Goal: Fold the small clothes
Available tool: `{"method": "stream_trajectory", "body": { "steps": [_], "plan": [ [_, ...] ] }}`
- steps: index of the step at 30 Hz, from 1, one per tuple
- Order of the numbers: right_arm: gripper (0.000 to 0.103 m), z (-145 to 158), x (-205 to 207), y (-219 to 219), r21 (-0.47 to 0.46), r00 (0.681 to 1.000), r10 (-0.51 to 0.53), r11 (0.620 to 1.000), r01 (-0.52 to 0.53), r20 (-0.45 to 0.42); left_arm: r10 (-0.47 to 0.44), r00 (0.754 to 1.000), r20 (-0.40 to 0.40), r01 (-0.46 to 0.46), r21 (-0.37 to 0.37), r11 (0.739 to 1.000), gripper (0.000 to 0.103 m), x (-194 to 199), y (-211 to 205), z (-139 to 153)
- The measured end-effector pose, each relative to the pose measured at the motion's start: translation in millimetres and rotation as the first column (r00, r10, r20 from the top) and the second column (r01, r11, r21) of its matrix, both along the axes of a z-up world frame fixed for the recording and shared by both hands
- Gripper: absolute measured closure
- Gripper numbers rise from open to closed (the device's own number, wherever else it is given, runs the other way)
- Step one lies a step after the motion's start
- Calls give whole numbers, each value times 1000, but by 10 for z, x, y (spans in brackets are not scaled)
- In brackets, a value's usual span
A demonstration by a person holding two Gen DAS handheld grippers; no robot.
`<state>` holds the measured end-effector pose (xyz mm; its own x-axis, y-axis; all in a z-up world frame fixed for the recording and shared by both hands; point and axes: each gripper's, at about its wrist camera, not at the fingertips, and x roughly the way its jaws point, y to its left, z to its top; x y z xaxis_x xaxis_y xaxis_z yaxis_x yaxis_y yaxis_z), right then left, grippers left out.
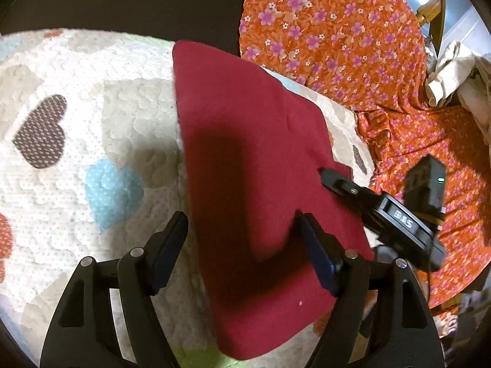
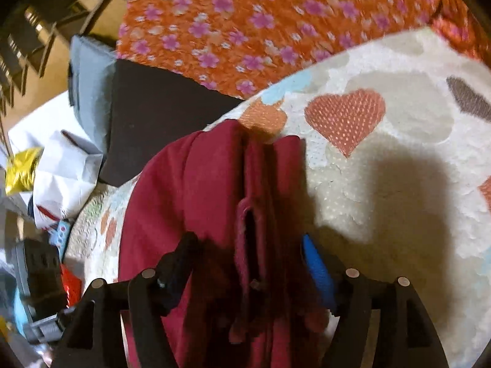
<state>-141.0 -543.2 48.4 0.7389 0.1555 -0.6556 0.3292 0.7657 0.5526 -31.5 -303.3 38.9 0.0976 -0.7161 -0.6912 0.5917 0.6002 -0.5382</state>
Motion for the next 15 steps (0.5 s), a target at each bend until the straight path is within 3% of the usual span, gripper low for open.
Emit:
{"method": "stream_trajectory", "body": {
  "steps": [4, 9, 12, 13, 14, 15],
  "plan": [
    [31, -175, 34, -127, 117, 1000, 14, 993, -16, 17, -18, 999, -38, 18, -9, 1000, 23, 67, -70, -84],
    [25, -203, 119, -101, 73, 995, 73, 994, -77, 62, -34, 995, -89, 30, -48, 998, 20, 198, -192, -194],
    [25, -209, 131, -79, 59, 994, 76, 995, -81, 77, -28, 997, -76, 22, -72, 997, 19, 221, -230, -216],
    [28, -201, 134, -67, 55, 994, 82, 995, -86, 78, -30, 997, -69, 25, -77, 997, 19, 214, -234, -214],
    [41, -192, 138, -45, 60, 992, 90, 994, -95, 87, -41, 997, -58, 36, -85, 996, 19, 197, -240, -209],
    [47, -175, 130, -31, 49, 993, 80, 995, -84, 87, -49, 997, -53, 45, -84, 995, 21, 191, -247, -207]
  ]
}}
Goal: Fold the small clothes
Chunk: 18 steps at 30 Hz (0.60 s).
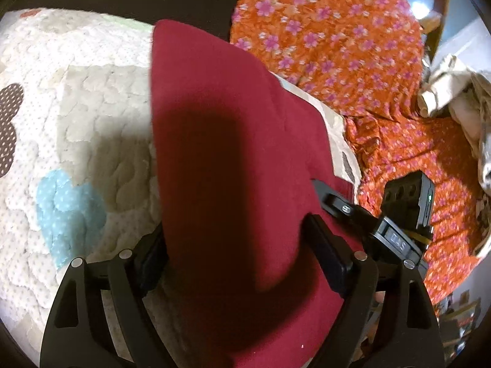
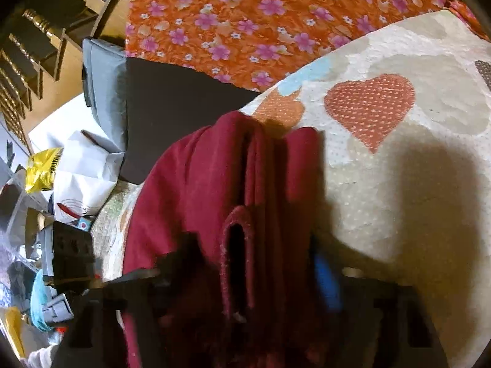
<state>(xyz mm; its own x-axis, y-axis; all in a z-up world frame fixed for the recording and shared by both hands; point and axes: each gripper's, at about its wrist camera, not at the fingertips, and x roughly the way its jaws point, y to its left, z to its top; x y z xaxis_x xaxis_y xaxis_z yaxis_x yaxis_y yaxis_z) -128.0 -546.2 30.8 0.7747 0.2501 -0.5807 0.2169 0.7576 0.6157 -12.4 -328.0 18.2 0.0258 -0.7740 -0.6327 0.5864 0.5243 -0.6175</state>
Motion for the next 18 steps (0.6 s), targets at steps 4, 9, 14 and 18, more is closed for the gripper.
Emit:
{"method": "stream_trajectory", "body": {
  "steps": [4, 9, 14, 18],
  "plan": [
    [56, 197, -64, 211, -124, 999, -28, 992, 30, 19, -8, 999, -34, 8, -3, 1000, 40, 20, 76, 81],
    [58, 436, -264, 540, -112, 999, 8, 994, -4, 33, -12, 999, -33, 12, 7, 1000, 41, -91, 393, 339],
    [58, 547, -602, 938, -75, 1000, 13, 997, -12, 13, -3, 1000, -3, 3, 57, 998, 41, -436, 776, 538],
    [58, 554, -820, 1139, -52, 1000, 11, 999, -12, -8, 1, 999, 33, -4, 90, 996, 41, -757, 982, 585]
  ]
}}
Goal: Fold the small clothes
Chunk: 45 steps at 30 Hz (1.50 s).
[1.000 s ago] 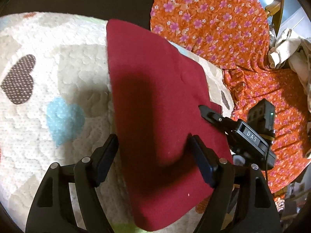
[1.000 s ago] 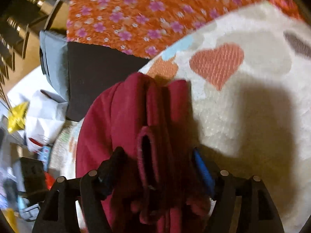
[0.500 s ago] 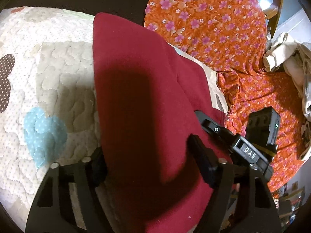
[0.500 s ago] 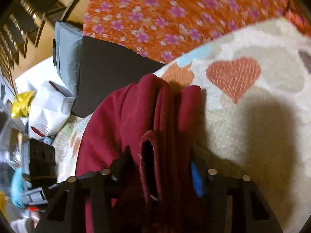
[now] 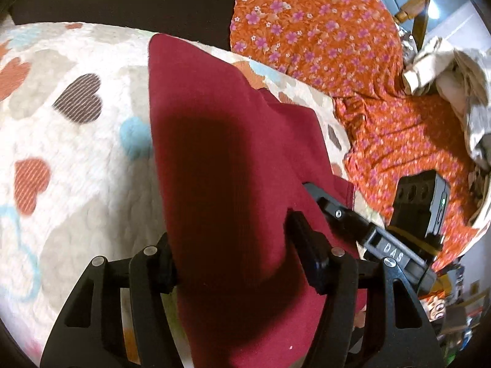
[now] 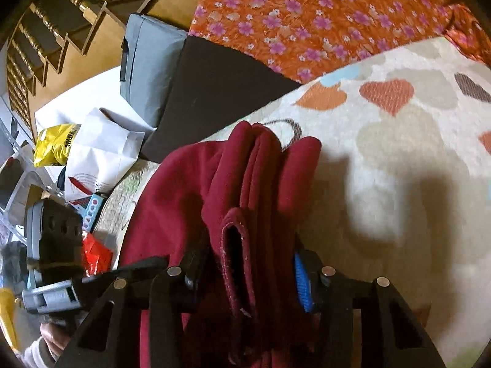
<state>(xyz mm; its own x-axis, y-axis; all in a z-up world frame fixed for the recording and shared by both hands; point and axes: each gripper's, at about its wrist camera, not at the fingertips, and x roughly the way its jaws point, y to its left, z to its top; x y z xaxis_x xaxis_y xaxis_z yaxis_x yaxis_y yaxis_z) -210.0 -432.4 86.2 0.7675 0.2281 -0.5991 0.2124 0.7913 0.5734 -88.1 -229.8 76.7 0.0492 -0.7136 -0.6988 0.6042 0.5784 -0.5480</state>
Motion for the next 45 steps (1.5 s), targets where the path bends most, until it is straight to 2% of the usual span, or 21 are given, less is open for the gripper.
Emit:
{"method": "stream_trajectory", "body": {
  "steps": [5, 8, 9, 12, 14, 16, 20, 24, 26, 27, 29, 31, 33, 39, 42, 45],
  "plan": [
    [58, -100, -152, 207, 19, 998, 25, 1000, -24, -55, 36, 999, -26, -35, 33, 999, 41, -232, 263, -180],
    [53, -385, -76, 321, 14, 980, 44, 999, -42, -195, 75, 996, -41, -71, 106, 992, 41, -213, 353, -447],
    [52, -442, -87, 317, 15, 975, 39, 999, -37, -220, 81, 994, -67, -72, 126, 989, 40, -172, 389, -573],
    [52, -283, -225, 230, 40, 978, 18, 999, -10, -206, 111, 987, -120, -99, 103, 990, 38, -121, 530, -581],
    [52, -73, -357, 201, -20, 986, -21, 1000, 18, -167, 120, 989, -85, -110, 112, 988, 38, -149, 606, -459],
    [52, 132, -449, 234, -75, 993, -31, 997, 23, -115, 153, 988, 8, -153, 140, 978, 38, -187, 682, -314],
    [65, 384, -374, 574, -177, 993, 97, 978, -106, -60, 188, 973, 135, -211, 184, 960, 38, -201, 654, -207],
    [69, 278, -183, 901, -229, 970, 205, 946, -231, -133, 169, 958, 233, -221, 222, 950, 38, -205, 536, -237],
    [69, 173, -126, 957, -267, 963, 207, 931, -248, -172, 152, 950, 274, -219, 232, 948, 38, -205, 487, -240],
    [73, 79, -84, 952, -303, 960, 184, 922, -242, -209, 144, 946, 290, -217, 236, 947, 38, -194, 472, -241],
    [76, -74, -7, 887, -342, 958, 152, 911, -231, -243, 130, 946, 297, -207, 243, 948, 38, -176, 393, -255],
    [76, -132, 24, 800, -321, 963, 152, 921, -220, -222, 124, 945, 303, -204, 250, 946, 38, -164, 328, -273],
    [76, -137, 67, 790, -338, 963, 155, 914, -225, -222, 116, 943, 312, -200, 253, 946, 38, -159, 294, -280],
    [74, 101, -115, 873, -343, 961, 147, 912, -224, -235, 124, 939, 321, -211, 253, 944, 38, -159, 280, -280],
    [73, 202, -335, 964, -394, 958, 145, 888, -236, -247, 128, 934, 333, -219, 251, 943, 38, -184, 304, -267],
    [73, 75, -422, 1025, -467, 946, 113, 848, -250, -302, 136, 928, 346, -228, 243, 943, 38, -227, 328, -249]
  ]
}}
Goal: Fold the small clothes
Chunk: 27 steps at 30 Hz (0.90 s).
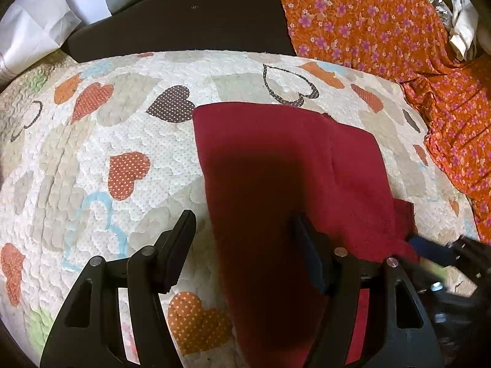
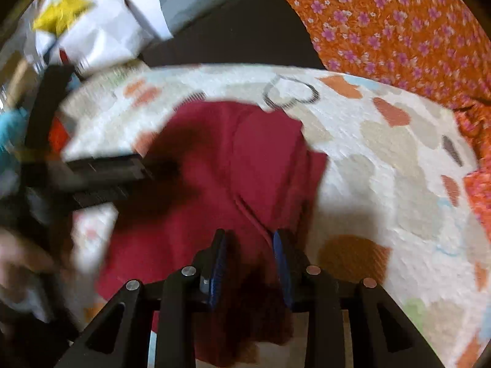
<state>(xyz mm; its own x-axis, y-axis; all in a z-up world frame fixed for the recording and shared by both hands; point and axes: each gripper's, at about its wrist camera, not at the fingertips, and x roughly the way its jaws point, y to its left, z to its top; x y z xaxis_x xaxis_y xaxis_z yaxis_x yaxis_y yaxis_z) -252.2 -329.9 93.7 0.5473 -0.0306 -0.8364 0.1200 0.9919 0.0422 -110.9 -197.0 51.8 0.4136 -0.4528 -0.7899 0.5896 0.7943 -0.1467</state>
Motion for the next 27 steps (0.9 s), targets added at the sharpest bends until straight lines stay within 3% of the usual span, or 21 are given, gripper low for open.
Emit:
{"method": "stream_trajectory", "body": {
  "steps": [4, 9, 15, 27],
  "plan": [
    [69, -192, -13, -54, 24, 1000, -27, 999, 27, 11, 18, 999, 31, -18, -4, 1000, 38, -95, 56, 24],
    [67, 122, -160, -101, 97, 995, -64, 994, 56, 81, 58, 995, 79, -59, 5, 998, 38, -244, 190, 98],
    [65, 298, -254, -21, 56, 978, -137, 990, 130, 157, 127, 989, 80, -127, -5, 992, 38, -410, 334, 88],
    [58, 167, -127, -42, 81, 955, -215, 976, 202, 205, 96, 986, 139, -95, -14, 995, 38, -309, 314, 32]
  ]
}}
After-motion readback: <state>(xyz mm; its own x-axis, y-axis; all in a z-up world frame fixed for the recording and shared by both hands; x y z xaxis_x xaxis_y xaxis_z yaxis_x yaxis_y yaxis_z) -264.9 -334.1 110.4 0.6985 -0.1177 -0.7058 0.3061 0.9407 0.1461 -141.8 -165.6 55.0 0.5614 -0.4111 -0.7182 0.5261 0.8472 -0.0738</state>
